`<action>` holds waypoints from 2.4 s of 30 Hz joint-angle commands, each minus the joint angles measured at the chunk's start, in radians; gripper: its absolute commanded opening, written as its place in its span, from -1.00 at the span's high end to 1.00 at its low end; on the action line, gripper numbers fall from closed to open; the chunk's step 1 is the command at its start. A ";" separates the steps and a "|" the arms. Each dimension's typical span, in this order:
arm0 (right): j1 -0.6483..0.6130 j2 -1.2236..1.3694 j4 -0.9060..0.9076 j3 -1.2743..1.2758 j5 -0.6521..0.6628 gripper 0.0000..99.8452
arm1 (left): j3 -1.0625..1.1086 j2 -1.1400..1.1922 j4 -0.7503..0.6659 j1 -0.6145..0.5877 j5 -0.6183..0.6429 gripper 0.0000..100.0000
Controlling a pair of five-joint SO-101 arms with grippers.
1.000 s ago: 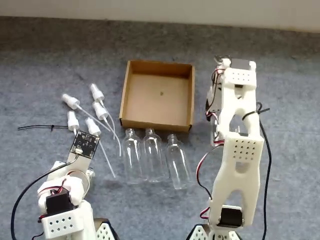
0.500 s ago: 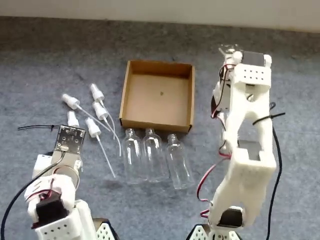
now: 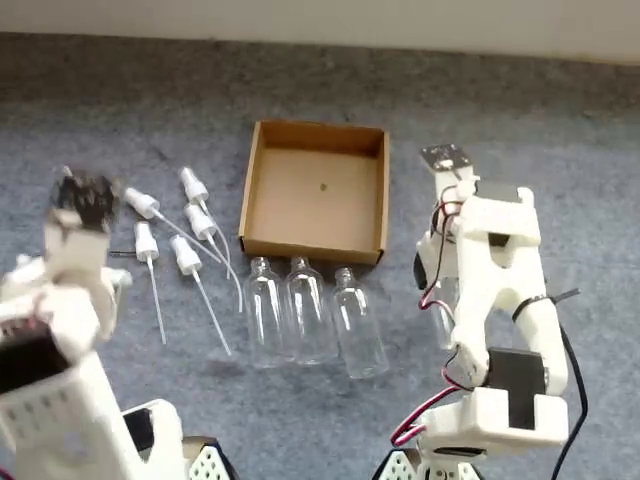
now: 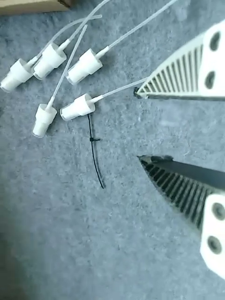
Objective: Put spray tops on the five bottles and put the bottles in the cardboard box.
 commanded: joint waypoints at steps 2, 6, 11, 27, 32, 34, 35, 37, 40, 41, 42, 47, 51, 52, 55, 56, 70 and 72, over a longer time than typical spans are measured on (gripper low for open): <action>0.010 -0.025 -0.094 0.015 0.014 0.96 | -0.403 0.509 0.031 -0.002 0.155 0.62; 0.010 -0.022 -0.183 0.019 0.015 0.96 | -0.567 0.763 0.026 0.019 0.288 0.62; 0.015 -0.024 -0.193 0.028 0.015 0.96 | -0.704 1.001 0.000 0.050 0.437 0.62; 0.079 -0.019 -0.194 0.031 0.098 0.96 | -0.789 1.432 -0.089 0.143 0.414 0.63; 0.079 -0.019 -0.194 0.031 0.098 0.96 | -0.786 1.451 -0.092 0.142 0.414 0.63; 0.079 -0.019 -0.194 0.031 0.098 0.96 | -0.765 1.443 -0.104 0.127 0.417 0.63; 0.079 -0.019 -0.194 0.031 0.098 0.96 | -0.754 1.442 -0.120 0.117 0.417 0.63; 0.079 -0.019 -0.193 0.033 0.098 0.96 | -0.751 1.442 -0.137 0.096 0.416 0.63; 0.079 -0.019 -0.193 0.033 0.098 0.96 | -0.745 1.451 -0.149 0.077 0.413 0.63; 0.077 -0.019 -0.193 0.033 0.098 0.96 | -0.742 1.451 -0.152 0.074 0.413 0.63; 0.077 -0.019 -0.191 0.033 0.097 0.96 | -0.736 1.451 -0.155 0.073 0.413 0.63; 0.074 -0.019 -0.188 0.033 0.098 0.96 | -0.727 1.451 -0.183 0.079 0.413 0.68; 0.074 -0.019 -0.188 0.033 0.098 0.96 | -0.697 1.452 -0.207 0.082 0.390 0.75; 0.074 -0.019 -0.188 0.033 0.098 0.96 | -0.687 1.451 -0.215 0.087 0.381 0.75; 0.074 -0.019 -0.186 0.033 0.095 0.96 | -0.654 1.451 -0.226 0.096 0.377 0.75; 0.074 -0.019 -0.186 0.033 0.094 0.96 | -0.644 1.451 -0.235 0.096 0.377 0.75; 0.073 -0.030 -0.185 0.025 0.094 0.97 | -0.680 1.360 -0.201 0.097 0.379 0.89; 0.071 -0.031 -0.174 0.024 0.092 0.97 | -0.717 1.307 -0.152 0.097 0.379 0.89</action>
